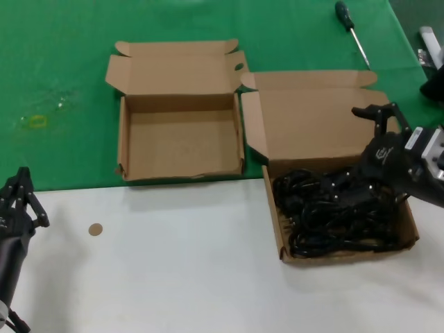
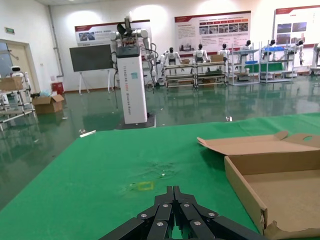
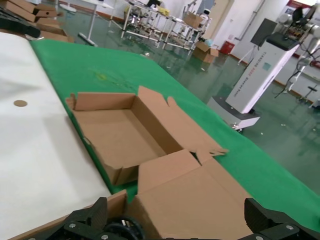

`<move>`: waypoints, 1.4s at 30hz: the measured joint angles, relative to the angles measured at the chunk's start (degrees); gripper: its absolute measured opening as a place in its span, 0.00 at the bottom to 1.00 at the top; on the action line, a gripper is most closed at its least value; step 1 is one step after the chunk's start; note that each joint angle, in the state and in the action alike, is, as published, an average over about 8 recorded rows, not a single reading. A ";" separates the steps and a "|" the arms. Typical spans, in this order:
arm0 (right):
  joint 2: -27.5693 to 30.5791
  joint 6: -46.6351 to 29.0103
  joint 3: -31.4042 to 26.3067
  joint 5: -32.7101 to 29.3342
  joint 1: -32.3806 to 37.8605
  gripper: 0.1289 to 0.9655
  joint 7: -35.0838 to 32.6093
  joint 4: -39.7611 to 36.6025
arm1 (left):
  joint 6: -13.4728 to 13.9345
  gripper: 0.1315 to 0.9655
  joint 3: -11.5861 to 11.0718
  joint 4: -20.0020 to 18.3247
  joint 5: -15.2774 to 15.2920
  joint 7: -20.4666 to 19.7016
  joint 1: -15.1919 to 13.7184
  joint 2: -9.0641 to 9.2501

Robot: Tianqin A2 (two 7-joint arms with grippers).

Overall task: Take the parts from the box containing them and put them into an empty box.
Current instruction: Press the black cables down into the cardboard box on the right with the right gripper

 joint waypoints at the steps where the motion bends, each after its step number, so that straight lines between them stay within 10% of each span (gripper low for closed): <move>1: -0.29 -0.11 0.17 -0.16 0.13 1.00 -0.16 -0.26 | 0.00 0.02 0.00 0.00 0.00 0.00 0.00 0.00; 22: 0.03 -8.25 2.07 -2.01 2.38 1.00 -5.51 -5.86 | 0.00 0.02 0.00 0.00 0.00 0.00 0.00 0.00; 42: 1.19 -36.39 -8.87 -12.69 25.74 1.00 -24.69 -15.68 | 0.00 0.02 0.00 0.00 0.00 -0.01 0.00 0.00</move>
